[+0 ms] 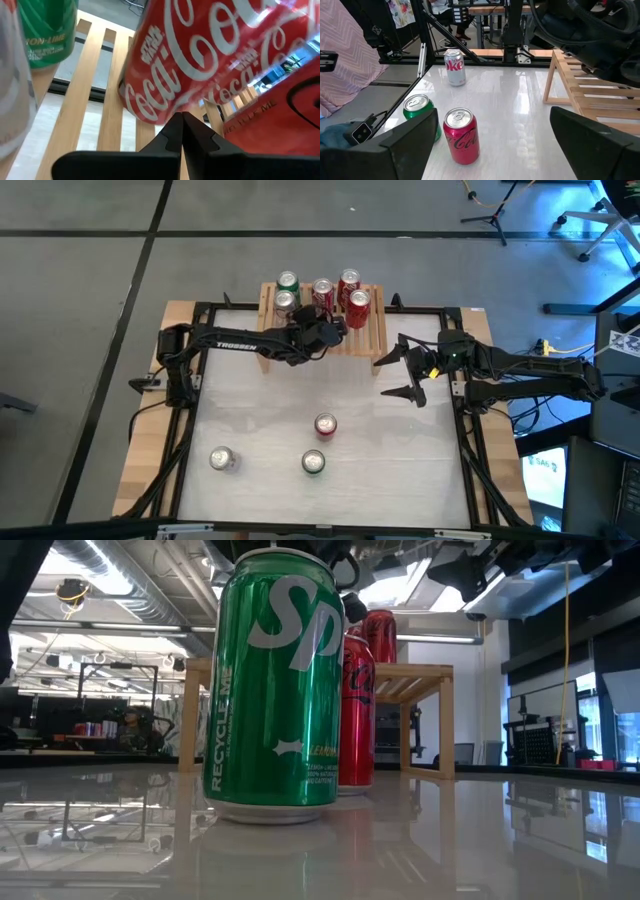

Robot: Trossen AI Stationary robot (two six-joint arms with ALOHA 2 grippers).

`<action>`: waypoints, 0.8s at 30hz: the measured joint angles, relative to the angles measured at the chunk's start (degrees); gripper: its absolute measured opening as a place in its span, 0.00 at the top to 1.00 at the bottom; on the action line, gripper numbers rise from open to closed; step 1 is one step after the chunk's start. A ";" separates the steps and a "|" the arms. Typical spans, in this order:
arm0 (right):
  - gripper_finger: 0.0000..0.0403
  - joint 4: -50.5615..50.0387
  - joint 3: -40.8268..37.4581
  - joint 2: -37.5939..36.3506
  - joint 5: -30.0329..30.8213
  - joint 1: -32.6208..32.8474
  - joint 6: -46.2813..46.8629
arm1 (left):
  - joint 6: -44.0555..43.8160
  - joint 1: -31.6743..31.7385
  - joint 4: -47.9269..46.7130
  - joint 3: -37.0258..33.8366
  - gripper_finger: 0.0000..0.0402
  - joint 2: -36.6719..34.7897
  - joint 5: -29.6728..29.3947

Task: Place canned beverage on shelf
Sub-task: Put the red/white soda can on the shelf

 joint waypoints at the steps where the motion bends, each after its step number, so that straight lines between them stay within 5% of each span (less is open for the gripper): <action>1: 0.06 -0.01 0.00 0.00 0.00 -0.01 0.00 | -0.01 -0.29 0.02 0.00 1.00 0.00 -0.05; 24: 0.06 -0.02 0.00 0.00 0.00 0.00 0.00 | -1.03 -0.65 4.66 0.00 1.00 0.02 -1.28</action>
